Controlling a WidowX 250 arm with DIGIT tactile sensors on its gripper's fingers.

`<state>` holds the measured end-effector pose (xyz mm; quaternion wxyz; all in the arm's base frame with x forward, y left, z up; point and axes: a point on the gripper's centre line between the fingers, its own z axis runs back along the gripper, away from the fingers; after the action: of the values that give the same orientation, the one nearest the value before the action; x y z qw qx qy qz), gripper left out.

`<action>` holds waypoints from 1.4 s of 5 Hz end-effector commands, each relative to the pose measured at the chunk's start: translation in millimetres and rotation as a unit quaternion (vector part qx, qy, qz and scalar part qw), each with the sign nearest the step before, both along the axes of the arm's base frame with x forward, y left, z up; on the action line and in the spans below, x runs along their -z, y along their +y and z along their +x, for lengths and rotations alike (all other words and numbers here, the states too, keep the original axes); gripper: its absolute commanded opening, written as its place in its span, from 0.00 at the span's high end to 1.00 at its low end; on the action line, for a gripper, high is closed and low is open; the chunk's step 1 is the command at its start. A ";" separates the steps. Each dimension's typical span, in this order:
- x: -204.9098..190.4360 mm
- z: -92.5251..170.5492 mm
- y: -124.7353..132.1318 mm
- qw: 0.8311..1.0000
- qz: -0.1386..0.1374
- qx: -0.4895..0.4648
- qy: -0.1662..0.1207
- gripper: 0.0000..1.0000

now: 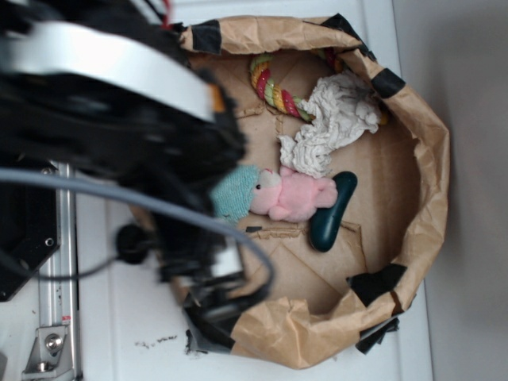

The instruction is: Grab the plastic pickle.

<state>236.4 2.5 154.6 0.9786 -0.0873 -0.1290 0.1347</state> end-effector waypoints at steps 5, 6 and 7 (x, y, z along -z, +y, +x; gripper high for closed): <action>109.2 99.0 -25.2 0.997 -0.023 0.047 0.054 0.00; 116.9 77.1 -32.9 0.995 -0.019 0.066 0.070 0.00; 122.1 59.7 -35.3 0.994 -0.007 0.075 0.078 0.00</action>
<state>295.4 -27.5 24.5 0.9924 -0.0911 -0.0323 0.0763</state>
